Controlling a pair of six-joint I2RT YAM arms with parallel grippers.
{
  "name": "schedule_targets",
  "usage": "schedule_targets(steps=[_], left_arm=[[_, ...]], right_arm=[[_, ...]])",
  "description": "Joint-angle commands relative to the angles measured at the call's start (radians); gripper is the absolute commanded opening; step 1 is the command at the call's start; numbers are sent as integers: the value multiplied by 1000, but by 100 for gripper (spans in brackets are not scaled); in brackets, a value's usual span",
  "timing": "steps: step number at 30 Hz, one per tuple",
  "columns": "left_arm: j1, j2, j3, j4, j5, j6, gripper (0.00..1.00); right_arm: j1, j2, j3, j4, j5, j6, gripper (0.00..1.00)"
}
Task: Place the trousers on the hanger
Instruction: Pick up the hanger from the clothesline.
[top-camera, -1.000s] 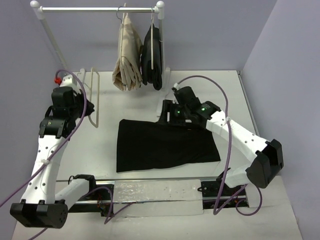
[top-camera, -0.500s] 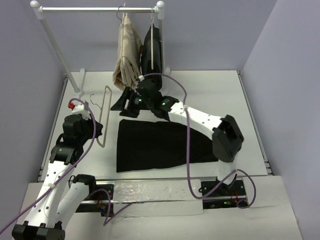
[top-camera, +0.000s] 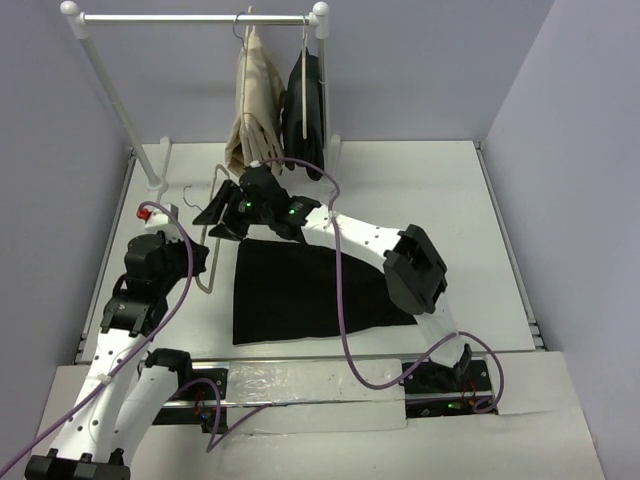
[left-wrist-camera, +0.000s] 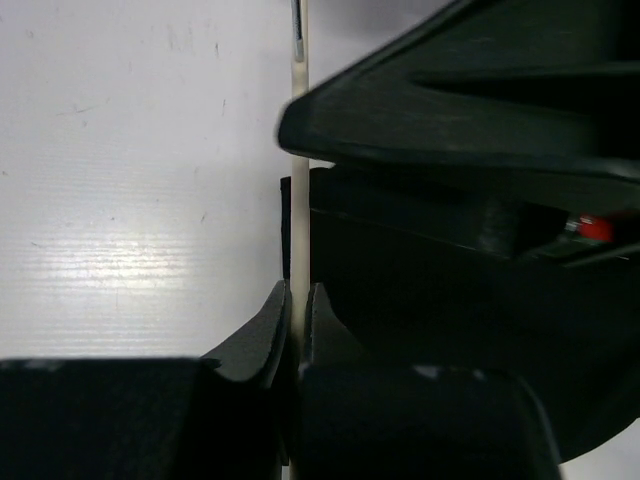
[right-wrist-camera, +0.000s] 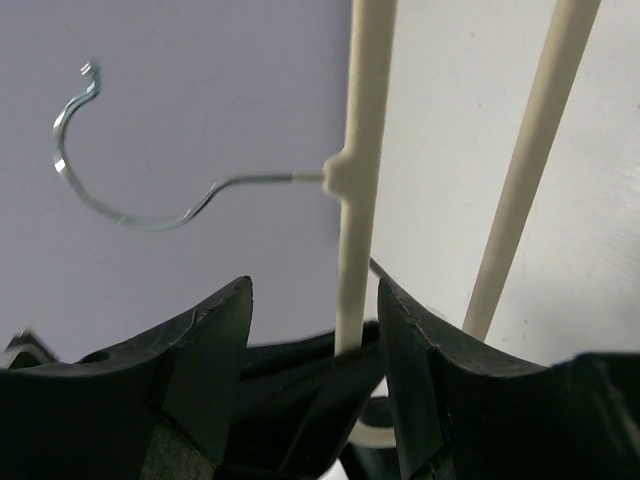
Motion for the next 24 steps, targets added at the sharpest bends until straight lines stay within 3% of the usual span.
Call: schedule_targets(steps=[1, 7, 11, 14, 20, 22, 23, 24], left_arm=[[-5, -1, -4, 92, 12, -10, 0], [-5, 17, -9, 87, 25, -30, 0], [-5, 8, -16, 96, 32, -30, 0], [-5, 14, -9, 92, 67, -8, 0], [-5, -1, 7, 87, 61, 22, 0], [-5, -6, 11, 81, 87, 32, 0], [-5, -7, 16, 78, 100, 47, 3], [-5, -6, 31, 66, 112, 53, 31]], right_arm=[[12, 61, 98, -27, 30, 29, 60], [15, 102, 117, -35, 42, 54, 54], [17, 136, 158, 4, 33, 69, 34], [15, 157, 189, -13, 10, 77, 14], [11, 116, 59, 85, -7, 136, 0], [6, 107, 46, 90, -13, 130, 0], [5, 104, 48, 90, -15, 123, 0], [0, 102, 48, 88, -27, 112, 0]])
